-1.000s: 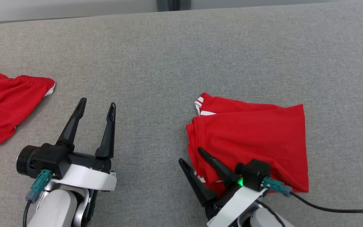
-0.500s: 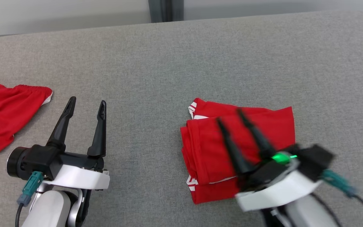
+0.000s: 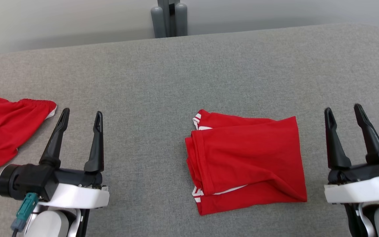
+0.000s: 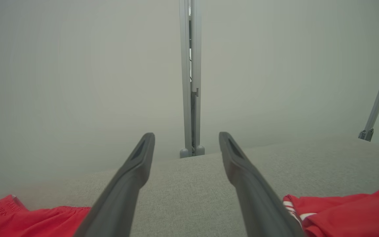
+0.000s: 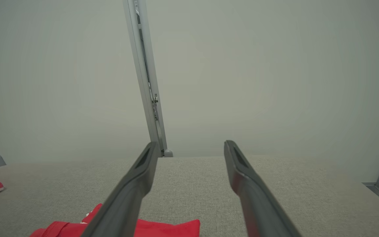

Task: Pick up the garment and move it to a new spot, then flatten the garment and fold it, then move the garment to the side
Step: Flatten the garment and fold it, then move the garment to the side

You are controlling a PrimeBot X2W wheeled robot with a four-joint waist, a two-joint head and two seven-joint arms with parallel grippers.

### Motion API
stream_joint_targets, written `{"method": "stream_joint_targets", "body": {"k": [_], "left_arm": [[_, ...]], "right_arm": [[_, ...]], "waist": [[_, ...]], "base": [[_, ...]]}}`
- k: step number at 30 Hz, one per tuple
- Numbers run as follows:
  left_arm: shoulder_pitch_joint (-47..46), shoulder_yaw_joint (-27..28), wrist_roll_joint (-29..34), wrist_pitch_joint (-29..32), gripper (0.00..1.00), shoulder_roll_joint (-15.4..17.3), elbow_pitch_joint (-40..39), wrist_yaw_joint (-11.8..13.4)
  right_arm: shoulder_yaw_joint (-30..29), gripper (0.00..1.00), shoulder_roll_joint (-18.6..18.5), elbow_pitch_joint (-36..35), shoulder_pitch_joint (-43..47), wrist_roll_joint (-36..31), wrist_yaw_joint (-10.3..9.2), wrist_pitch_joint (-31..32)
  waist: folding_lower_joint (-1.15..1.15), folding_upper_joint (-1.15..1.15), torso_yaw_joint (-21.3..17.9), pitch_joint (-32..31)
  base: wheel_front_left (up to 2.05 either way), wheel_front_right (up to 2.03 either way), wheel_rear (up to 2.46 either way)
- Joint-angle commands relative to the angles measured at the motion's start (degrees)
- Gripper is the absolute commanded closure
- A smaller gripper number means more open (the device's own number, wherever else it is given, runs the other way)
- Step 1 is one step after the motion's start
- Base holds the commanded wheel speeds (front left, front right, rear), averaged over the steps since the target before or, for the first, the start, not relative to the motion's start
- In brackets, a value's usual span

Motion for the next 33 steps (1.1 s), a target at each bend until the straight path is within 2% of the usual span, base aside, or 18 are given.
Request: {"method": "stream_joint_targets", "body": {"k": [1,10,29,30,31,32,33], "left_arm": [[0.7,0.3,0.3,0.0,0.00,0.5,-0.4,0.5],[4.1,0.1,-0.4,0.9,0.00,0.6,-1.1,1.7],[5.0,-0.9,-0.5,2.2,0.00,1.0,-2.3,2.7],[5.0,-0.9,-0.5,2.3,0.00,0.9,-2.4,2.7],[4.9,-1.0,-0.6,2.3,0.00,0.9,-2.5,2.7],[4.6,-1.1,-0.5,2.4,0.00,1.0,-2.7,2.8],[4.4,-1.2,-0.5,2.4,0.00,1.0,-2.8,2.8]], "right_arm": [[-0.7,0.00,-0.4,0.2,0.9,-0.5,0.03,0.4],[-2.8,0.00,-0.1,2.9,4.5,-1.3,0.02,1.9],[-2.5,0.00,-0.5,3.9,3.9,-0.4,0.02,2.2],[-2.4,0.57,-0.6,4.0,3.7,-0.3,0.03,2.3],[-2.4,0.74,-0.6,4.2,3.6,0.0,0.03,2.5],[-1.4,1.00,-0.8,4.9,2.9,1.8,0.03,3.0],[-1.0,1.00,-1.7,5.5,2.5,1.6,0.02,3.2]], "waist": [[0.00,0.00,0.1,-0.3],[0.00,0.00,0.6,-2.7],[0.00,0.00,0.8,-3.8],[0.00,0.00,0.9,-3.8],[0.00,0.00,0.9,-3.7],[0.00,0.00,1.1,-3.2],[0.00,0.00,1.2,-3.0]], "base": [[0.00,0.00,0.00],[0.00,0.00,0.00],[0.00,0.00,0.00],[0.00,0.00,0.00],[0.00,0.00,0.00],[0.00,0.00,0.00],[0.00,0.00,0.00]]}}
